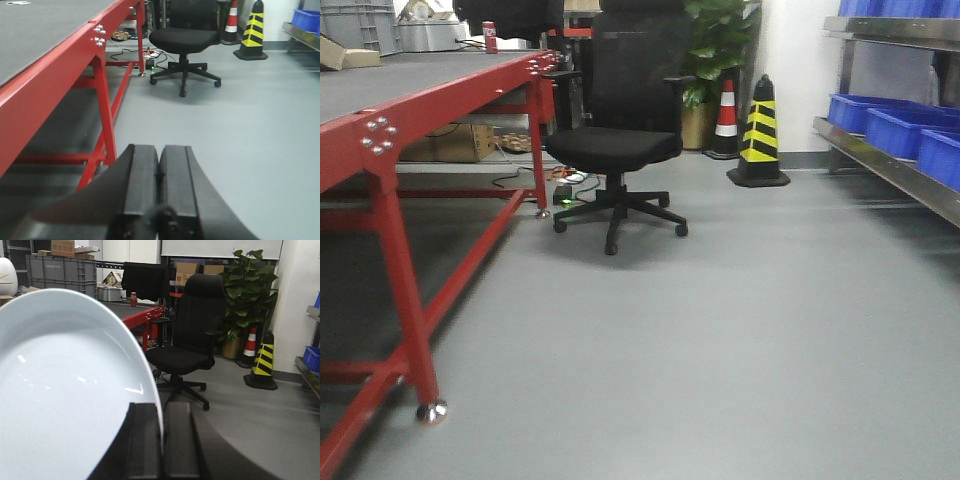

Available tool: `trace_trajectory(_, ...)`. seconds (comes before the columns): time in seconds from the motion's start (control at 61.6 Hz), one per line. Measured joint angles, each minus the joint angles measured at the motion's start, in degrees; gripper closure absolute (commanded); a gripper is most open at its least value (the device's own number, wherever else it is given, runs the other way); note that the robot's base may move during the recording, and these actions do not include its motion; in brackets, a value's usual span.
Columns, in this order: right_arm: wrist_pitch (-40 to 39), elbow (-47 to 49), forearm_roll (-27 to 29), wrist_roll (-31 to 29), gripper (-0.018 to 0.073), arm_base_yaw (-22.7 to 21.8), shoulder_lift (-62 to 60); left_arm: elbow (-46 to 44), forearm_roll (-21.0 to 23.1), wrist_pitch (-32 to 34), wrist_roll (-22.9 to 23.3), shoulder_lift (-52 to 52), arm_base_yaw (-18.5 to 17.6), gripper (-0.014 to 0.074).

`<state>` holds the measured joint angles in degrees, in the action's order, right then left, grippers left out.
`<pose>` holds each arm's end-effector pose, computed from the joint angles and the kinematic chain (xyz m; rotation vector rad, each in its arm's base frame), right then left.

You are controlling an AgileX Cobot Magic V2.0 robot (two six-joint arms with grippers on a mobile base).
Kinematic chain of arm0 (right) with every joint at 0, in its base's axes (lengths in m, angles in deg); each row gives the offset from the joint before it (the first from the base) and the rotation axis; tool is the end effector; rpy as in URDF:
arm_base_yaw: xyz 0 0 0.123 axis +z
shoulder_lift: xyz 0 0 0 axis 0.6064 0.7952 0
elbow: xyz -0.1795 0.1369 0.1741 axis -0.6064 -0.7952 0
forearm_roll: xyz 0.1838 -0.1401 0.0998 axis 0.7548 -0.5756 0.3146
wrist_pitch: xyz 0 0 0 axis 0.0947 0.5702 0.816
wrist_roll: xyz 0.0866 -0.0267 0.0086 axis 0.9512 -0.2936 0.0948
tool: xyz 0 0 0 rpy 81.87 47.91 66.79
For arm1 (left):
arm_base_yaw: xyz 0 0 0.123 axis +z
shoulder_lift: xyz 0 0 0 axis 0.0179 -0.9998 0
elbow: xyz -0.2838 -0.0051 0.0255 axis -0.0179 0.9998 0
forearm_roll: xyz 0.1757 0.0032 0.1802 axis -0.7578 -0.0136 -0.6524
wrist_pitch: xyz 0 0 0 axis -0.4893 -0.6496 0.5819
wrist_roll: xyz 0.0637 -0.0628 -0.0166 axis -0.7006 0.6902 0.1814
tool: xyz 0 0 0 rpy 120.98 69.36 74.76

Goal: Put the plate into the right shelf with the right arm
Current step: 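Drive to the steel shelf with blue bins, plate held upright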

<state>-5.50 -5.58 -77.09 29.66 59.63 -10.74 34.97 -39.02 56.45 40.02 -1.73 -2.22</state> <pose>0.0560 0.0137 0.3820 -0.2144 1.4505 0.2396 0.0561 -0.0041 0.1876 0.0884 1.6657 -0.0011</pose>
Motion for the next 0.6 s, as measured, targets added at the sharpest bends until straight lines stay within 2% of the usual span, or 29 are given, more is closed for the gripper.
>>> trace_trajectory(0.601,0.00,0.00,0.00,0.00,0.0521,0.00,0.00,0.00,0.00,0.00,0.00,0.00,0.00,0.0643)
